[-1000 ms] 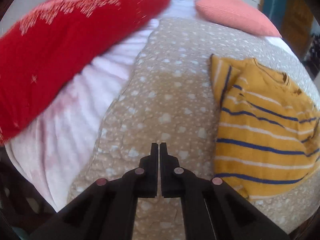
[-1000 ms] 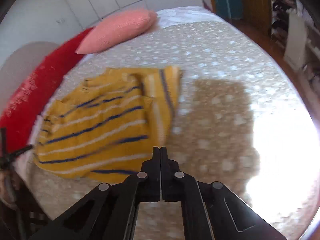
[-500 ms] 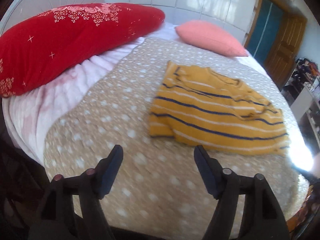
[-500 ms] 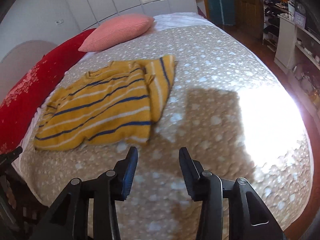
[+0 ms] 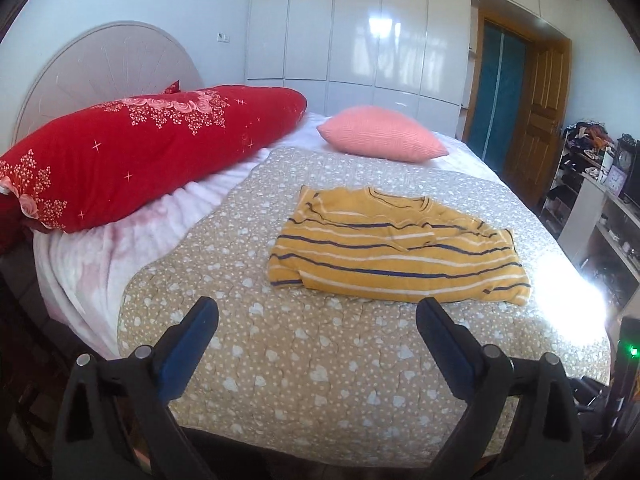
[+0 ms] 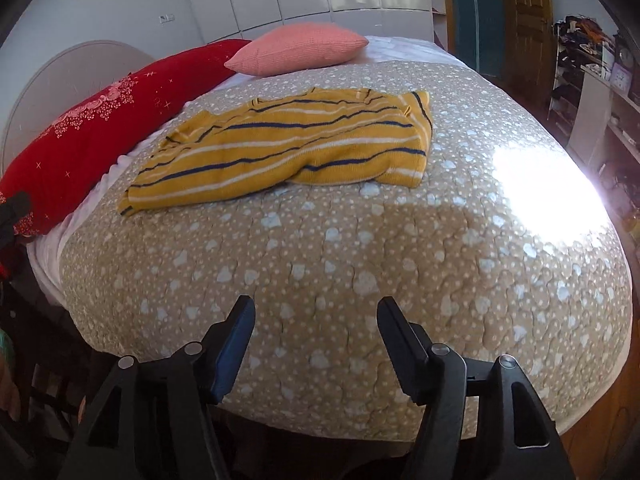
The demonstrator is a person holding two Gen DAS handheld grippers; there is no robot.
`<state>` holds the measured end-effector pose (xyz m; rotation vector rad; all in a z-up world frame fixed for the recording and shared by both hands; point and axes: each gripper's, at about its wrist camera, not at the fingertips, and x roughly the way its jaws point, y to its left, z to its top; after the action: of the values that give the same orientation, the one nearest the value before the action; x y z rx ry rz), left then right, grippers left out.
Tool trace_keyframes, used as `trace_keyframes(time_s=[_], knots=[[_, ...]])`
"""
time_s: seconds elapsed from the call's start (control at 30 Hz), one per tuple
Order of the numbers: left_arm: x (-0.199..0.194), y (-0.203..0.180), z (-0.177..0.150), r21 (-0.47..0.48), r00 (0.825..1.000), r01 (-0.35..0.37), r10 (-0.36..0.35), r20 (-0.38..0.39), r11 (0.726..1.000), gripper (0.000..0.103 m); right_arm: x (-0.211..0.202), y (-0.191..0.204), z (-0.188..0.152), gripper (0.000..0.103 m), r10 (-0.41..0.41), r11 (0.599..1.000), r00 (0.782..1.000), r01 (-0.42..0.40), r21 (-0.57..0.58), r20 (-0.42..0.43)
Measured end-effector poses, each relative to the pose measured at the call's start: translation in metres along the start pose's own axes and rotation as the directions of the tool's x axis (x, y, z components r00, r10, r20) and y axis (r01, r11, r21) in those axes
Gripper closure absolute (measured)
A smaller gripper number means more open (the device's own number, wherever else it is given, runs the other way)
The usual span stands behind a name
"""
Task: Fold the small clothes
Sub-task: 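Open both grippers and withdraw from the folded sweater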
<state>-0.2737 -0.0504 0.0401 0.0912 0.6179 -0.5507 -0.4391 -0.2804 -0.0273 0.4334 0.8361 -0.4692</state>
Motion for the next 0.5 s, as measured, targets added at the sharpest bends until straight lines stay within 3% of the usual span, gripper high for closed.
trace_keyframes(time_s=[0.5], knots=[[0.008,-0.008,-0.013,0.000,0.994,0.073,-0.073,-0.081,0.997,0.004,0.015,0.016,-0.012,0.030,-0.011,0.999,0.998,0.008,-0.046,-0.054]])
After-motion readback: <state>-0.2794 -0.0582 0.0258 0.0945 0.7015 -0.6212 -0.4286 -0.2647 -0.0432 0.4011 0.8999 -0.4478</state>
